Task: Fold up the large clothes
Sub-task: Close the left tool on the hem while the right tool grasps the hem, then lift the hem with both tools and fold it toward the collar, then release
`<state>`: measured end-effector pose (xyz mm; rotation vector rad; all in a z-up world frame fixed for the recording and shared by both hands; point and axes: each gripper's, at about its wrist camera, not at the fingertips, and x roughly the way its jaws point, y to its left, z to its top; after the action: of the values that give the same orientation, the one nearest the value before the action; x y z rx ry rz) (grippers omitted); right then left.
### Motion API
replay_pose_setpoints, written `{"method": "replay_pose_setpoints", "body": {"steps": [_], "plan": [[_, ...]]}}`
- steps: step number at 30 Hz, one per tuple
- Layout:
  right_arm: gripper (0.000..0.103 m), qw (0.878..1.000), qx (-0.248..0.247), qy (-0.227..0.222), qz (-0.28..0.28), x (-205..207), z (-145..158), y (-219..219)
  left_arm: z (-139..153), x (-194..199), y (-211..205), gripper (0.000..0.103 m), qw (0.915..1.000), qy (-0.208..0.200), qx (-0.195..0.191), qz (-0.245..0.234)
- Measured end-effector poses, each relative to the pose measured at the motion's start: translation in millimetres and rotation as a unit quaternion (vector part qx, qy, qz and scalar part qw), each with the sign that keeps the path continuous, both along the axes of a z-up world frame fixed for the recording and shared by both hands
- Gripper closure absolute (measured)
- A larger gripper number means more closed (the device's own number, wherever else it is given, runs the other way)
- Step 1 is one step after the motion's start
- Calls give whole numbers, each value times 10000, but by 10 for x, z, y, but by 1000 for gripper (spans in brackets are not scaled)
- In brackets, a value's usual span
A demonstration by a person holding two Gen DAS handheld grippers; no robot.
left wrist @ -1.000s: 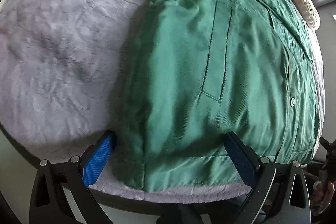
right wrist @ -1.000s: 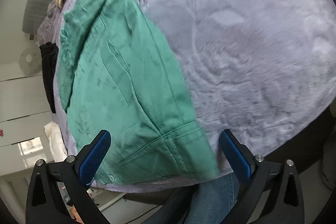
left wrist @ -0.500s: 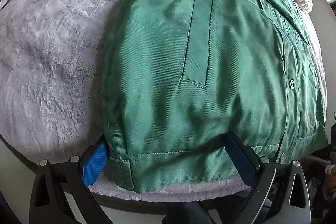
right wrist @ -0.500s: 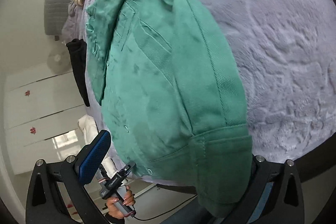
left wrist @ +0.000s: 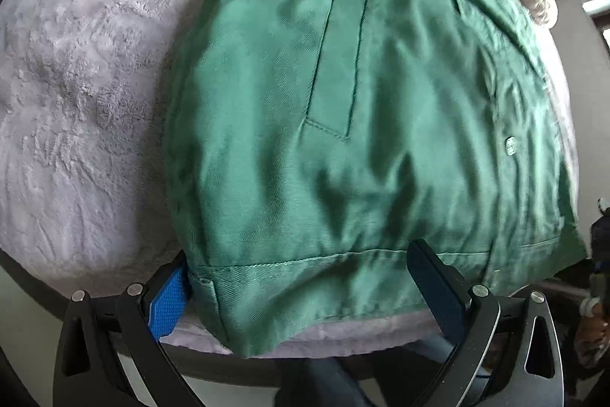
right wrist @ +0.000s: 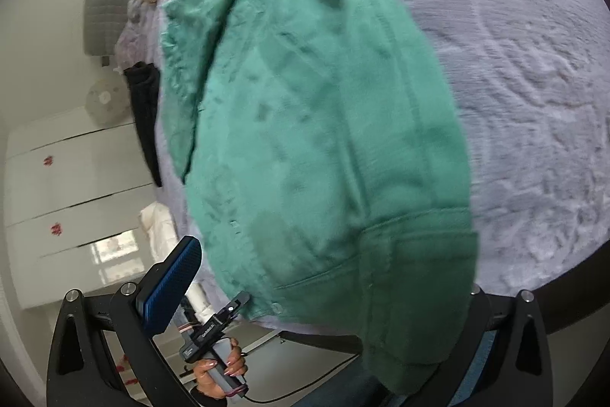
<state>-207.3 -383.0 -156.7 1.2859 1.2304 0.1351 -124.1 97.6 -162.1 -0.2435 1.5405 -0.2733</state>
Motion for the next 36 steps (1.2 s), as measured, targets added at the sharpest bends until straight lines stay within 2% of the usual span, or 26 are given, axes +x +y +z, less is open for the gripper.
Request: {"method": "replay_pose_setpoints", "body": {"steps": [3, 5, 6, 7, 8, 9, 10, 11, 12, 13, 19, 22, 26, 31, 33, 36], "plan": [[0, 10000, -80, 40, 16, 11, -9, 32, -17, -42, 30, 2, 9999, 3, -70, 77], [0, 9999, -74, 115, -46, -12, -49, 32, -20, 28, 94, 13, 9999, 42, 76, 65], [0, 9998, -50, 145, -112, -34, -65, 26, -33, 20, 99, 15, 9999, 49, 130, 45], [0, 9997, -38, 154, -192, -58, -70, 21, -6, 52, 138, 22, 9999, 42, 149, 44], [2, 9995, -48, 162, -248, -81, -68, 8, 10, 47, 152, 37, 9999, 9, 104, 46], [8, 9993, -106, 208, -301, -101, -66, 2, 31, 52, 174, 49, 10000, -27, 6, 45], [27, 9989, -215, 293, -296, -129, -68, -20, 63, 45, 217, 74, 9994, -70, -332, 21], [43, 9980, -390, 436, -254, -146, -70, -25, 106, 41, 254, 75, 9981, -100, -603, 40], [86, 9970, -510, 550, -195, -161, -79, -30, 138, 40, 261, 75, 9979, -146, -635, 44], [93, 9974, -446, 511, -230, -179, -82, -38, 197, 40, 269, 76, 9970, -199, -746, 18], [93, 9977, 445, -385, -347, -110, 201, -87, 756, 132, 479, 76, 9838, -634, -1640, 354], [93, 9945, 703, -718, -293, 78, 410, -130, 1053, 292, 542, 76, 9784, -908, -1798, 462], [93, 9892, 874, -1165, -176, 492, 721, -239, 1455, 726, 481, 76, 9747, -1294, -1713, 616], [93, 9813, 1027, -1627, -34, 1226, 1049, -433, 1858, 1271, 258, 76, 9664, -1785, -1615, 900], [93, 9814, 838, -1723, 133, 1532, 1153, -482, 1970, 1530, 182, 76, 9637, -1953, -1538, 976], [93, 9835, 689, -1664, 200, 1940, 1204, -613, 1972, 1889, 74, 76, 9637, -2001, -1437, 1033]]}}
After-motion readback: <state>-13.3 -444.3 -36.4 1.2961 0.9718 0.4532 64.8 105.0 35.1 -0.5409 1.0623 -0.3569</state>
